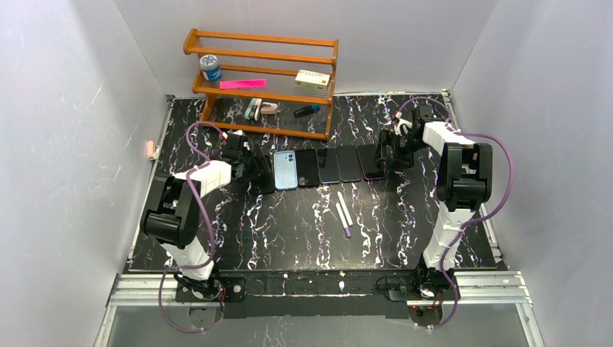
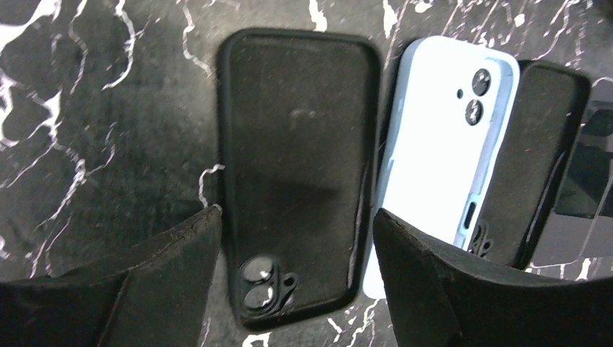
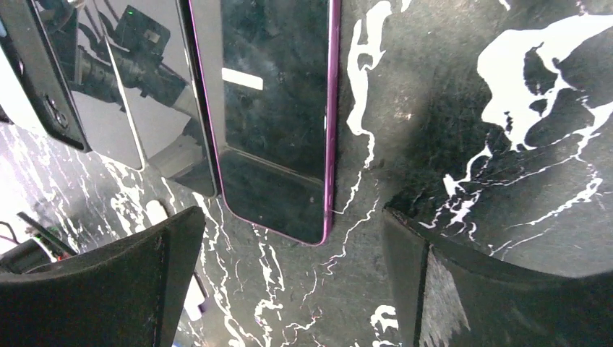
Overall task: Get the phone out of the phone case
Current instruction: Place the phone at the center of the board, then reset both arms
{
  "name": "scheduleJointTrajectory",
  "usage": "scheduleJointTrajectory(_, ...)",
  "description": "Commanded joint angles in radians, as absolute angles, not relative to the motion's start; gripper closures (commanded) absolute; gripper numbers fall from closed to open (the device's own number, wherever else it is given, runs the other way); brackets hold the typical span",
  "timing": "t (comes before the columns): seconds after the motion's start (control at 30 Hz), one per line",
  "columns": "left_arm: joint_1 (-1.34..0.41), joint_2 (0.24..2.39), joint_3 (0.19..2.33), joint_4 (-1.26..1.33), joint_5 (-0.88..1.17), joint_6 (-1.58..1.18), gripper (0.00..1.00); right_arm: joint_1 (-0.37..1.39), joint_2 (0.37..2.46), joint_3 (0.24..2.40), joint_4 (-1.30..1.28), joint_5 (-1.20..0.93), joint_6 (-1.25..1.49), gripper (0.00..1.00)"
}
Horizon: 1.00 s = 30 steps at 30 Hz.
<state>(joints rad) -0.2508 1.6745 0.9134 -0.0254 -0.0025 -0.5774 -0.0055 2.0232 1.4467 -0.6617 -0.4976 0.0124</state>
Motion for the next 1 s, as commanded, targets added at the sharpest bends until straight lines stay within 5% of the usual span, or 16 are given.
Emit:
scheduleJointTrajectory(0.0,-0.253,1.729,0.946,-0.023,0.065,-0.591,0.26,0.035,2.007,1.433,-0.579,-0.422,0.029,0.02)
scheduleJointTrajectory(0.43,-0.253,1.716,0.944,-0.018,0.082,-0.593,0.24,0.099,2.014,1.455,-0.568,-0.423,0.014,0.02)
scheduleJointTrajectory(0.97,-0.250,1.130,0.904,-0.226,-0.296,-0.467,0.03,0.100,1.410,1.176,-0.237,-0.197,0.247,0.01)
